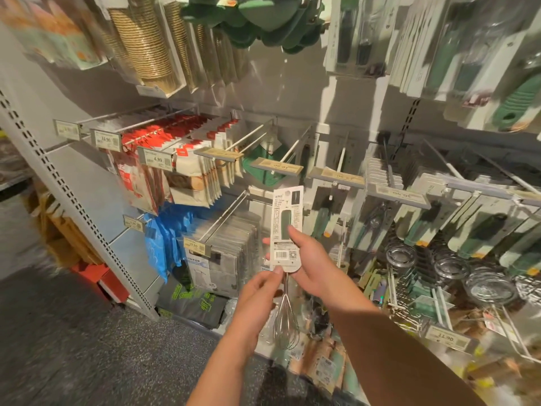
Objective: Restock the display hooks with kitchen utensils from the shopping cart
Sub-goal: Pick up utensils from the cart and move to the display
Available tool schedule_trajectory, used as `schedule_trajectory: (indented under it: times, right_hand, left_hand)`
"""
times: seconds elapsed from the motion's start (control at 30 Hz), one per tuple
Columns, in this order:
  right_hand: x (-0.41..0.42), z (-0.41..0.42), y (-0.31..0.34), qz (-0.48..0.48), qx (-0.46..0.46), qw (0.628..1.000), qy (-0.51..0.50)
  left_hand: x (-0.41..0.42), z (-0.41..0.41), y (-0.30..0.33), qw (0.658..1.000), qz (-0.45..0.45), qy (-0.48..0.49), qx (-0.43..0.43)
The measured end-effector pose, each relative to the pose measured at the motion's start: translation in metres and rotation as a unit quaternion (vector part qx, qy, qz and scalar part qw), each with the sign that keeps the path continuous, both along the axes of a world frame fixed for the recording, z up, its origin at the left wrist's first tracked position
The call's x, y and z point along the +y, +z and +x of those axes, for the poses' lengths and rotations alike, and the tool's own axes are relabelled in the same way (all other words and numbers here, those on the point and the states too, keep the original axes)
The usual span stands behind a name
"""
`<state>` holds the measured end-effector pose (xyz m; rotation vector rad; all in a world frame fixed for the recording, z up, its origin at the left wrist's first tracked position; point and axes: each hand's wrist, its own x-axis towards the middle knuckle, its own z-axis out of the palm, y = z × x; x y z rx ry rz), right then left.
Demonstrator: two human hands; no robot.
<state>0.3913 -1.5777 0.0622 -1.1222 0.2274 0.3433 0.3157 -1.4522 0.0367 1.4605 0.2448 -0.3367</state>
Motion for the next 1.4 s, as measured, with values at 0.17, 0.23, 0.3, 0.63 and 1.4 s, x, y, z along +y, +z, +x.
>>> schedule_trajectory:
  times: [0.17, 0.23, 0.3, 0.63, 1.4]
  right_hand:
    - [-0.005, -0.003, -0.013, 0.023, 0.018, 0.999, -0.025]
    - [-0.007, -0.009, -0.016, -0.001, 0.033, 0.999, -0.034]
    - [-0.008, -0.017, -0.018, -0.040, 0.030, 0.998, -0.038]
    - [-0.031, -0.024, -0.020, -0.128, -0.027, 0.987, -0.095]
    - [-0.059, 0.046, 0.000, -0.311, -0.019, 0.916, -0.252]
  left_hand:
    - [-0.013, -0.001, 0.009, 0.994, 0.010, 0.063, -0.092]
    - [-0.017, 0.002, 0.010, 0.991, 0.014, 0.047, -0.122]
    - [-0.024, 0.005, 0.011, 0.992, 0.022, 0.025, -0.122]
    - [-0.037, 0.010, 0.005, 0.996, -0.032, 0.049, -0.072]
    - [-0.051, 0.035, 0.019, 0.994, -0.019, 0.062, -0.085]
